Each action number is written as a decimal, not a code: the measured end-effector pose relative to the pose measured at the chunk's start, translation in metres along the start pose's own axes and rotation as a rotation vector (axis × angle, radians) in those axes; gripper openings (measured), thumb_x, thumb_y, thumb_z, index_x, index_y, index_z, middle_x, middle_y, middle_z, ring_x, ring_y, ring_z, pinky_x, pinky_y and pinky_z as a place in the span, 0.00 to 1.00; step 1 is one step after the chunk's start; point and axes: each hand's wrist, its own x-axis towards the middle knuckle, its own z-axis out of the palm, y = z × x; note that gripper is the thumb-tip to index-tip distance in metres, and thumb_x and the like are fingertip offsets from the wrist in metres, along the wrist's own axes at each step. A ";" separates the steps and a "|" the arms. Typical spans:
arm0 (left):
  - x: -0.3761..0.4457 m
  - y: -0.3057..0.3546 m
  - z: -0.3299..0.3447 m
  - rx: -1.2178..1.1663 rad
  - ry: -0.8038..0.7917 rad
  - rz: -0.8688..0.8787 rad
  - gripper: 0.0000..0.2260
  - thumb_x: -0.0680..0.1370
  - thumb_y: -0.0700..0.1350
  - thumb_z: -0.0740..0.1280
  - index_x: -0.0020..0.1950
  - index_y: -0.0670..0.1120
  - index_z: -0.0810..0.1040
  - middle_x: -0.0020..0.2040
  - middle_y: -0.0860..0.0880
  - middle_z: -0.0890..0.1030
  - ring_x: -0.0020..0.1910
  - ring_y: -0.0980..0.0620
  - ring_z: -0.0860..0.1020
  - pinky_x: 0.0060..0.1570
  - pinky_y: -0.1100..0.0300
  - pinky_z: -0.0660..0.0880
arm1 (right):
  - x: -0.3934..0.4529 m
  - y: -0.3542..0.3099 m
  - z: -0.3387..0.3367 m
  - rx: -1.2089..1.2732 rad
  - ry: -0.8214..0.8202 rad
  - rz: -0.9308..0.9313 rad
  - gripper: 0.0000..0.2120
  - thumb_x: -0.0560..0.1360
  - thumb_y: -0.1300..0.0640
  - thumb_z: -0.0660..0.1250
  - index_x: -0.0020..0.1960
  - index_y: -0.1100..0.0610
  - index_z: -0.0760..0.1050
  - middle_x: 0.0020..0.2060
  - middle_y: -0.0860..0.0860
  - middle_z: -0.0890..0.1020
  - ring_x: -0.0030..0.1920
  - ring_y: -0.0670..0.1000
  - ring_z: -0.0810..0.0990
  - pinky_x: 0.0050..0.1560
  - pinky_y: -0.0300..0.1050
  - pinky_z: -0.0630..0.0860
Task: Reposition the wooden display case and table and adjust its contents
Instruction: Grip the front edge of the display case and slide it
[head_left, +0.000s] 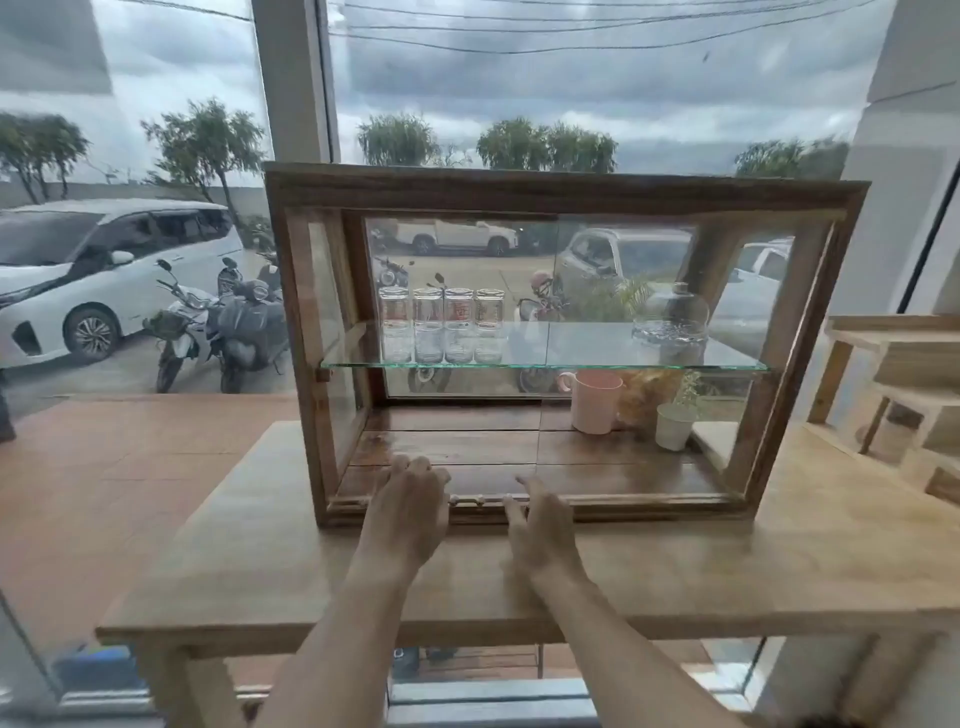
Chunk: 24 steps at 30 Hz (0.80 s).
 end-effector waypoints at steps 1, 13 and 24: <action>0.004 0.002 0.005 -0.023 -0.001 0.012 0.11 0.77 0.43 0.64 0.58 0.46 0.80 0.55 0.47 0.81 0.59 0.46 0.74 0.60 0.51 0.70 | 0.003 0.003 0.005 0.027 0.018 0.006 0.19 0.78 0.57 0.61 0.68 0.58 0.71 0.55 0.58 0.83 0.59 0.57 0.79 0.56 0.44 0.72; 0.017 0.020 0.049 -0.147 0.018 0.059 0.09 0.78 0.46 0.63 0.52 0.50 0.83 0.49 0.50 0.81 0.55 0.48 0.72 0.57 0.54 0.65 | 0.018 0.027 0.022 0.078 0.113 0.009 0.11 0.78 0.55 0.61 0.42 0.57 0.78 0.36 0.52 0.83 0.40 0.53 0.80 0.40 0.48 0.73; -0.053 -0.031 0.013 -0.229 0.136 -0.002 0.05 0.76 0.41 0.68 0.48 0.48 0.83 0.45 0.50 0.84 0.50 0.47 0.77 0.52 0.52 0.71 | 0.005 0.016 0.013 0.114 0.241 -0.130 0.08 0.77 0.65 0.63 0.41 0.57 0.72 0.32 0.49 0.76 0.35 0.51 0.74 0.37 0.40 0.64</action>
